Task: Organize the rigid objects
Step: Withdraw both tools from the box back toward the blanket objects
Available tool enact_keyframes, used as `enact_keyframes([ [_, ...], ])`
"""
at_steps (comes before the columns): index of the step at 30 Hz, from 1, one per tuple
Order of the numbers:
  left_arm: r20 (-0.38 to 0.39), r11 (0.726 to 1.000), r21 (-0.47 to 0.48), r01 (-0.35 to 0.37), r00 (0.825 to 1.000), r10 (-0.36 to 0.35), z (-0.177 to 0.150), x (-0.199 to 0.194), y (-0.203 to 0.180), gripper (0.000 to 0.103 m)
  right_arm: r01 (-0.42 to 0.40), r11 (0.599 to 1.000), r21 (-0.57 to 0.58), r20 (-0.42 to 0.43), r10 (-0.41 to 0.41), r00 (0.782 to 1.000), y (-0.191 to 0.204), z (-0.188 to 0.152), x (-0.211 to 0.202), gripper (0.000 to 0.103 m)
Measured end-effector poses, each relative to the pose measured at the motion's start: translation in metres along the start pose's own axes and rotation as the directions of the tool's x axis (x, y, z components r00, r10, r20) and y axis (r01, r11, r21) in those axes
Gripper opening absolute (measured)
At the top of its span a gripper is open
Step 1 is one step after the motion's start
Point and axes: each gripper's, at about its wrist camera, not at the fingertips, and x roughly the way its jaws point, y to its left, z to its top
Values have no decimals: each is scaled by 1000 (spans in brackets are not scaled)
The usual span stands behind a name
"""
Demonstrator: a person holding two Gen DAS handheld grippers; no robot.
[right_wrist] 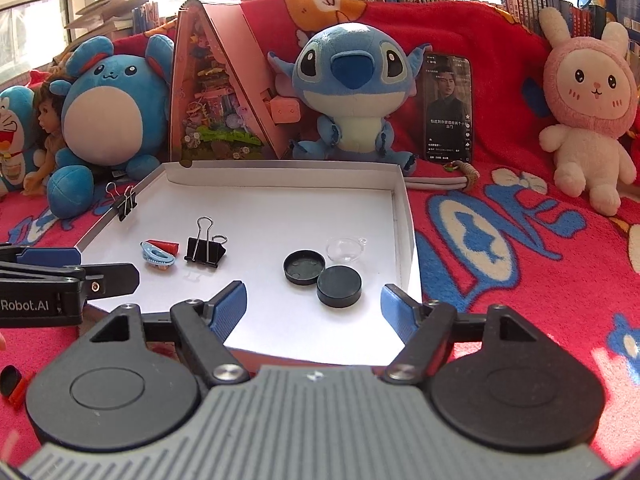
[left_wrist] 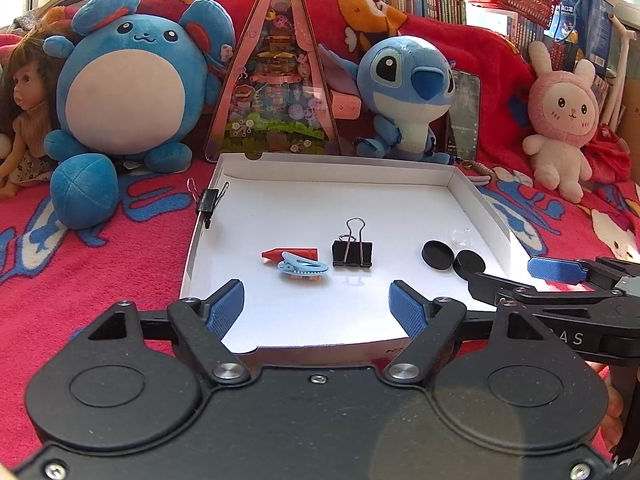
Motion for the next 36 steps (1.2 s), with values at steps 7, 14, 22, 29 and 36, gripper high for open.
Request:
enact_keyframes([
  [7, 17, 1000, 13, 22, 1000, -22, -11, -19, -1, 81, -25, 999, -43, 34, 26, 999, 6, -9, -18, 88],
  [14, 53, 999, 24, 31, 998, -32, -21, -35, -2, 83, -43, 996, -78, 61, 48, 997, 11, -17, -30, 92],
  [22, 76, 999, 44, 24, 997, -27, -37, -48, -3, 84, -53, 992, -111, 77, 62, 995, 14, -30, -42, 96],
  [29, 95, 999, 50, 14, 995, -19, -48, -57, -2, 84, -40, 989, -145, 86, 52, 995, 16, -41, -51, 96],
  [36, 99, 999, 48, -4, 995, -1, -61, -69, 5, 84, -13, 977, -215, 88, 32, 996, 17, -56, -65, 100],
])
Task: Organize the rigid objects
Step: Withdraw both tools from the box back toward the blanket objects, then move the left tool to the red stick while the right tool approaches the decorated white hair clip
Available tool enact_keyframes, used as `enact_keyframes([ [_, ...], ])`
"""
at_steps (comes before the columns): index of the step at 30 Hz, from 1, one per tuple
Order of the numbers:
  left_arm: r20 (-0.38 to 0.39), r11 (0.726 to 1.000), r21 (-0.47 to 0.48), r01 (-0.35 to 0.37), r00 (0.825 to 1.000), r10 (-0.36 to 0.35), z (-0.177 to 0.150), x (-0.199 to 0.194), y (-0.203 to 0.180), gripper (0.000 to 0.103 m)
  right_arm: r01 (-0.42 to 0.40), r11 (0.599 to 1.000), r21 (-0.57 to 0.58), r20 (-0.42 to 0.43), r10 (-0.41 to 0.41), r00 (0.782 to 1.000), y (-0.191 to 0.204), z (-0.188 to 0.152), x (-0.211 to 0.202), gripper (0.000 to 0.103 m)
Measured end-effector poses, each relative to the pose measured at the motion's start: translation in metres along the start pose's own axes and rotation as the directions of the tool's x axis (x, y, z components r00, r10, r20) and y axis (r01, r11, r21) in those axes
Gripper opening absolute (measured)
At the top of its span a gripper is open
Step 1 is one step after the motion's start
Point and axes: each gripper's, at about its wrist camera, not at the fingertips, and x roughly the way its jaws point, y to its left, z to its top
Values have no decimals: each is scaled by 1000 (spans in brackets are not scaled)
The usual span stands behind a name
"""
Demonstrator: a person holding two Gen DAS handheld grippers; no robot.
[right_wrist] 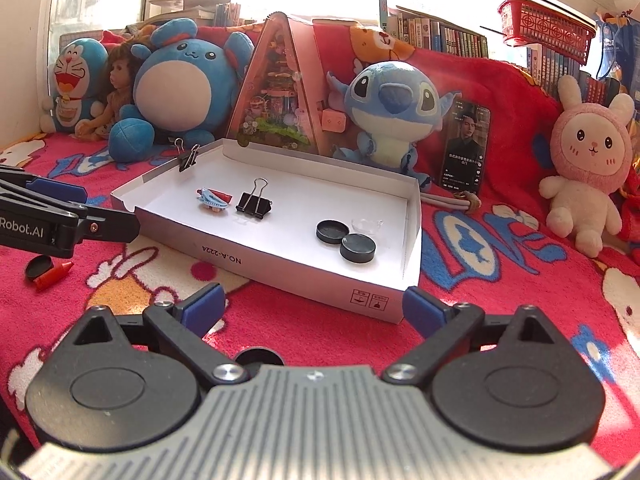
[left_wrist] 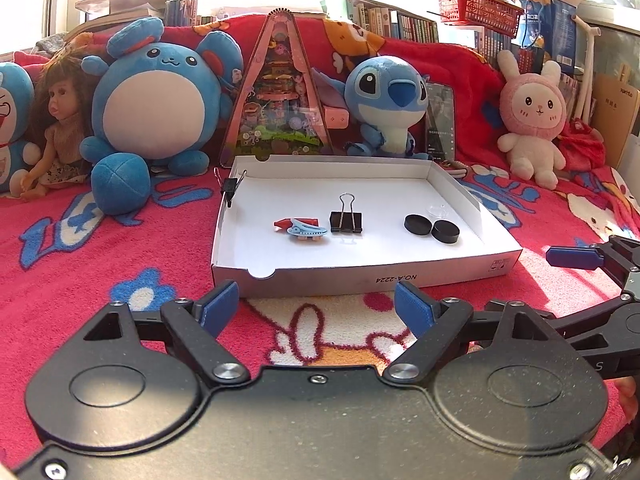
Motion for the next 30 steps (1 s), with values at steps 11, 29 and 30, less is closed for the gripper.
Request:
enact_keyframes([
  [11, -43, 1000, -9, -24, 999, 24, -35, -16, 11, 85, -67, 995, -70, -50, 64, 997, 7, -32, -16, 101],
  [29, -113, 1000, 11, 8, 994, -7, -65, -46, 17, 51, -85, 990, -113, -63, 78, 995, 18, -46, -21, 93],
  [30, -119, 1000, 7, 6, 993, -5, -67, -45, 18, 49, -83, 990, -114, -62, 76, 995, 18, -46, -21, 92],
])
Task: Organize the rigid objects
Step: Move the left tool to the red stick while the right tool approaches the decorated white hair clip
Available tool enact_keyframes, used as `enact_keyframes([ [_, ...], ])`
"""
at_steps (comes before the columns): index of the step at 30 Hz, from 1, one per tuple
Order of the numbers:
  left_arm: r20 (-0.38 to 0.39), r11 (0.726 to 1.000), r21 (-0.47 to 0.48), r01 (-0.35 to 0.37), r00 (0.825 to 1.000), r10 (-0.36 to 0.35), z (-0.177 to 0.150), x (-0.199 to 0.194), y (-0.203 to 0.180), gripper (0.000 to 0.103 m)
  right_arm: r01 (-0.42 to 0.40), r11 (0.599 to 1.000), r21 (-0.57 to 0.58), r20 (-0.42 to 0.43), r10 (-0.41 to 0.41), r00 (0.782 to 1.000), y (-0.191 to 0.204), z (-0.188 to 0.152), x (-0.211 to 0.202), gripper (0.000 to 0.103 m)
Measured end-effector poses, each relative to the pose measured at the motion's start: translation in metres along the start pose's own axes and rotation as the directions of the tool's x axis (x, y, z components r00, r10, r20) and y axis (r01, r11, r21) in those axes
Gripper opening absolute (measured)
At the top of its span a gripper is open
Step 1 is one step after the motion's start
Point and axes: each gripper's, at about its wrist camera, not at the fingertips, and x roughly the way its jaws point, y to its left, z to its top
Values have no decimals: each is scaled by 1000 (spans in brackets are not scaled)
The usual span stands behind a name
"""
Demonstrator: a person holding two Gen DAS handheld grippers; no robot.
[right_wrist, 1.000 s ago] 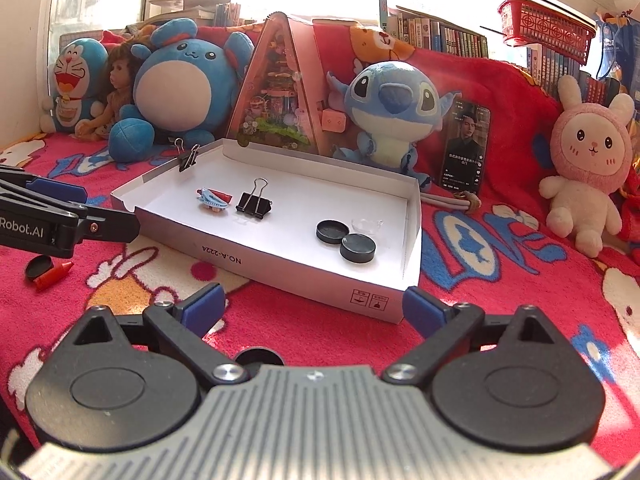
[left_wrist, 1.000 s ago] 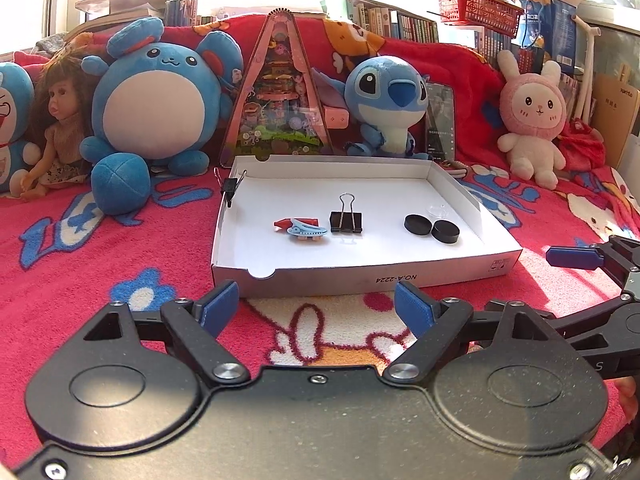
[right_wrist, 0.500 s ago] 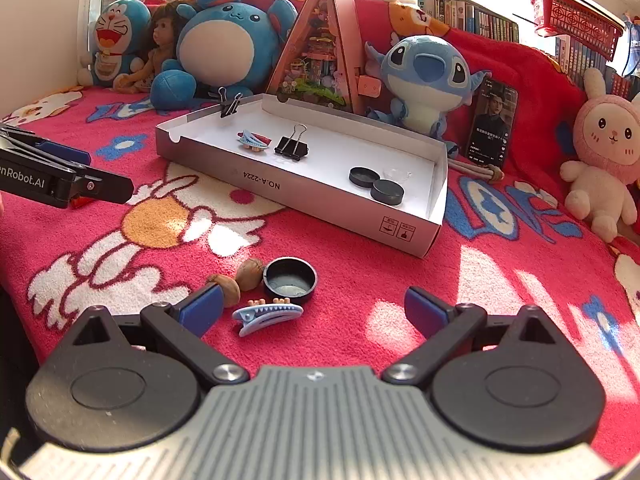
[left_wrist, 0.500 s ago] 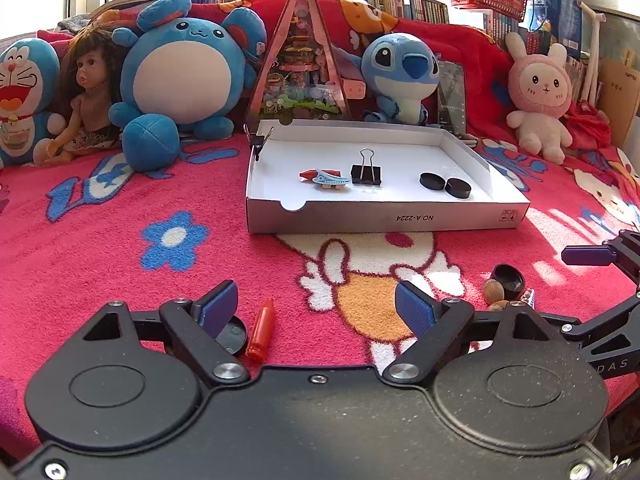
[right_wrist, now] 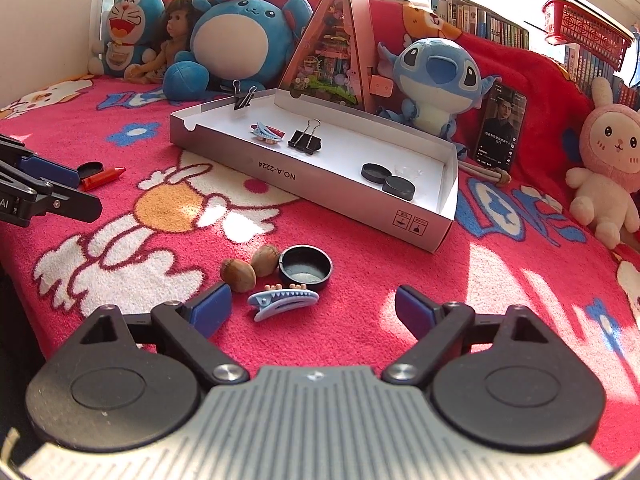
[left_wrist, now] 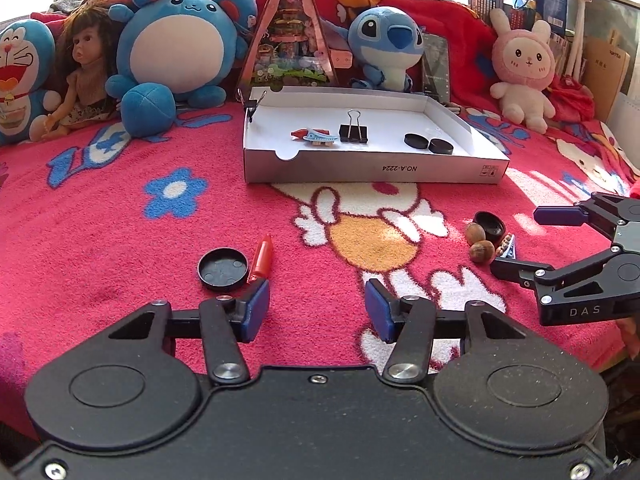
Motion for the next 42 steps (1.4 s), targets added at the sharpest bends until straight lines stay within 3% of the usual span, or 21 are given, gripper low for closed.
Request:
enact_keyframes([
  [8, -11, 992, -111, -57, 998, 56, 7, 15, 27, 44, 54, 998, 15, -16, -54, 998, -3, 0, 1, 88],
  [27, -14, 978, -114, -177, 984, 176, 7, 17, 52, 48, 58, 997, 47, -28, -57, 998, -7, 0, 3, 83],
  [32, -18, 983, -108, -147, 989, 146, 2, 9, 47, 47, 58, 997, 53, -28, -56, 998, -7, -1, 4, 83],
  [35, 2, 992, -72, -103, 995, 103, 0, 8, 38, 39, 56, 997, 58, -27, -55, 998, -7, -1, 5, 83],
  [37, 7, 994, -70, -82, 997, 83, 3, 12, 35, 24, 55, 997, 61, -27, -54, 998, -8, -1, 5, 83],
  [39, 0, 994, -92, -57, 998, 57, 8, 18, 32, 21, 56, 997, 61, -27, -55, 998, -7, -1, 5, 83],
  [42, -4, 991, -128, 43, 999, -44, 14, 22, 28, 21, 57, 997, 55, -26, -56, 998, -6, -1, 4, 83],
])
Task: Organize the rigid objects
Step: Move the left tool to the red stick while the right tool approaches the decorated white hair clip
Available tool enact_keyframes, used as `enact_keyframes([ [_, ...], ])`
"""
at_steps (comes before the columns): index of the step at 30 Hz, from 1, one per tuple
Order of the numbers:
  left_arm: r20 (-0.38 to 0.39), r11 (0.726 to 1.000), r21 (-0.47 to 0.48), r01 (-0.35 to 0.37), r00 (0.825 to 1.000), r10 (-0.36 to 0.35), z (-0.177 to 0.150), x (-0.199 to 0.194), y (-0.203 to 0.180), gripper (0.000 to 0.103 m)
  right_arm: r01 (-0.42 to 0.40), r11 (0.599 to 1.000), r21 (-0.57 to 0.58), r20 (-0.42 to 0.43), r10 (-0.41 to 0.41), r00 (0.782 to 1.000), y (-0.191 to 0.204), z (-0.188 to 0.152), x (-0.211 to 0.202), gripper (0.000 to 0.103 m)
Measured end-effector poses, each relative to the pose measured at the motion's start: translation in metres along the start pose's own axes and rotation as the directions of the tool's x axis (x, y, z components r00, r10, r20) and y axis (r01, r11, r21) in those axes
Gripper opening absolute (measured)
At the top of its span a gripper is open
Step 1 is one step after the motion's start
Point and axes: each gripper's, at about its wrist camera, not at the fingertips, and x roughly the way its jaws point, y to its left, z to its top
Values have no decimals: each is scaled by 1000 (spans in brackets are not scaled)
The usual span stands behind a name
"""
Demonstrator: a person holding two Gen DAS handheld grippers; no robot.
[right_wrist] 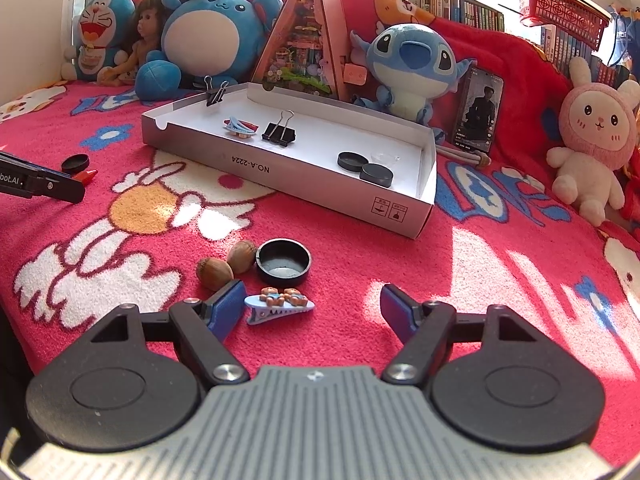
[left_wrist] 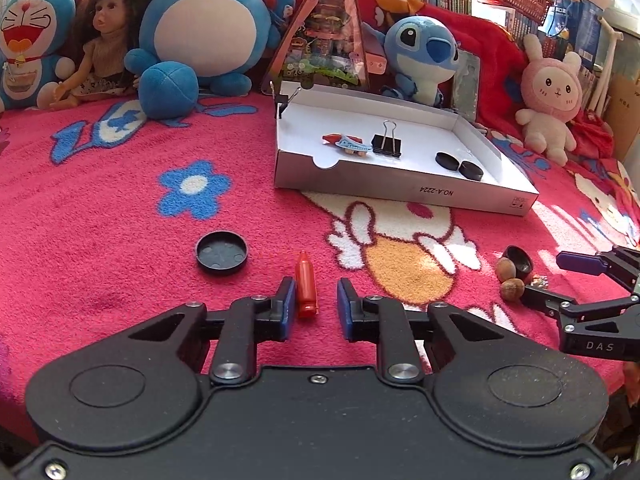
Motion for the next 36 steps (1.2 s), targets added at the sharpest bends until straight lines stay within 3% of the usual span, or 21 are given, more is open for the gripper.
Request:
enact_keyframes([
  [3, -28, 997, -17, 71, 997, -71, 1, 4, -8, 22, -2, 1000, 5, -2, 2, 1000, 0, 0, 0, 83],
  [7, -29, 997, 17, 80, 996, -80, -2, 1, -15, 23, -3, 1000, 6, -1, 3, 1000, 0, -1, -1, 83],
  [9, -16, 997, 49, 59, 998, -59, -3, -4, -16, 24, -6, 1000, 5, -2, 6, 1000, -1, -1, 0, 83],
  [11, 8, 994, 108, 11, 1000, -12, -4, -8, -17, 34, -9, 1000, 7, -2, 9, 1000, -2, -1, 0, 83],
  [12, 16, 990, 142, -18, 1000, 16, -4, -9, -18, 47, -10, 1000, 7, -3, 10, 1000, -2, -2, 0, 83],
  [13, 23, 983, 176, -46, 999, 42, -5, -9, -19, 51, -10, 1000, 6, -3, 10, 1000, -3, -2, 0, 83],
  [15, 35, 962, 257, -96, 995, 90, -8, -10, -21, 51, -11, 1000, 5, -4, 11, 1000, -3, -2, -1, 83],
  [18, 36, 945, 306, -112, 994, 107, -14, -14, -21, 51, -8, 1000, 6, -4, 8, 1000, -4, -3, -1, 83],
  [30, 62, 928, 314, -202, 979, 192, -19, -11, -14, 51, -4, 1000, 15, -4, 4, 1000, -5, -4, -1, 84],
  [36, 56, 944, 243, -222, 975, 215, -12, -9, -3, 51, -2, 1000, 15, -4, 2, 1000, -5, -4, -1, 84],
])
